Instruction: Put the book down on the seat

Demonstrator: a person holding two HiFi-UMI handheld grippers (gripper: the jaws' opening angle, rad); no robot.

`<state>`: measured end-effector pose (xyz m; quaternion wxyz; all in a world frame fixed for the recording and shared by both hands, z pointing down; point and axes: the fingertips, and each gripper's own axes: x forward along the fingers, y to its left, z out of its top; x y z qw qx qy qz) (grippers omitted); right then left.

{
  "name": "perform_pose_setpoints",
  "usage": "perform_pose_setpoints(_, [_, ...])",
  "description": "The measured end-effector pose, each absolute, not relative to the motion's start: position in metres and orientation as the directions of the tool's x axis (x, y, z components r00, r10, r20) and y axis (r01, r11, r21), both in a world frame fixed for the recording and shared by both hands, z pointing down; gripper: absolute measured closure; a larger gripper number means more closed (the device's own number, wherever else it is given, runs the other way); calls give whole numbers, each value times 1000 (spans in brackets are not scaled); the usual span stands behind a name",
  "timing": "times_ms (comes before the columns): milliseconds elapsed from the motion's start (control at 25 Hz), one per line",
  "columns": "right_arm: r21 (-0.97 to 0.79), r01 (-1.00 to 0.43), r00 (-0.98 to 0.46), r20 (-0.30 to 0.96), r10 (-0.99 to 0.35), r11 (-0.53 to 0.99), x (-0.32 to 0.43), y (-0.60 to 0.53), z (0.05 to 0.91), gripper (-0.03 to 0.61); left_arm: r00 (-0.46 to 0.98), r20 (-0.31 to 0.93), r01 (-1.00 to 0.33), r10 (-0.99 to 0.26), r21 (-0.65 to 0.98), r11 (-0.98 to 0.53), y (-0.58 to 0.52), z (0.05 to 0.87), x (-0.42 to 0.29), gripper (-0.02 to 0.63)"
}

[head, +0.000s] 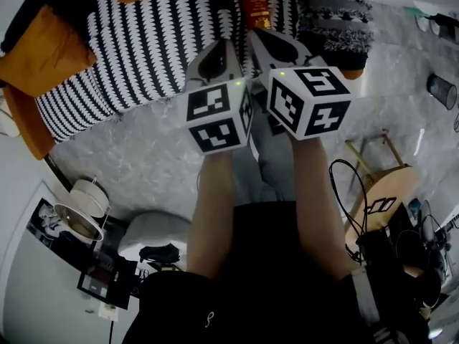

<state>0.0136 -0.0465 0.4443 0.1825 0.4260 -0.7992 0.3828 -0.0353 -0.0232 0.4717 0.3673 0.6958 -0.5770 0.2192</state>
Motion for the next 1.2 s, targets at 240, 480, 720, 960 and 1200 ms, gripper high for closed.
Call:
perform_pose_setpoints(240, [-454,-805,-590,547,-594,381,6,-50,372,569,241,660,-962,-712,262,-83,-33,401,-38,600])
perform_pose_setpoints(480, [-398,-799,-601,503,-622,450,7,-57,325,569,265,607,-952,-749,290,-102,-44,359,-32,600])
perform_pose_setpoints(720, [-320,-820,-570,395,-720,474,24,-79,252,568,315,490,-940,-813,281,-195,-75,288,-13,600])
perform_pose_setpoints(960, [-190,-903,-426,288,-858,385,47,-107,184,569,324,398,-944,-858,201,-263,-103,209,-14,600])
perform_pose_setpoints(1200, [-145,-886,-462,189,-866,441,42,-109,146,569,300,334,-952,-893,167,-257,-107,174,-17,600])
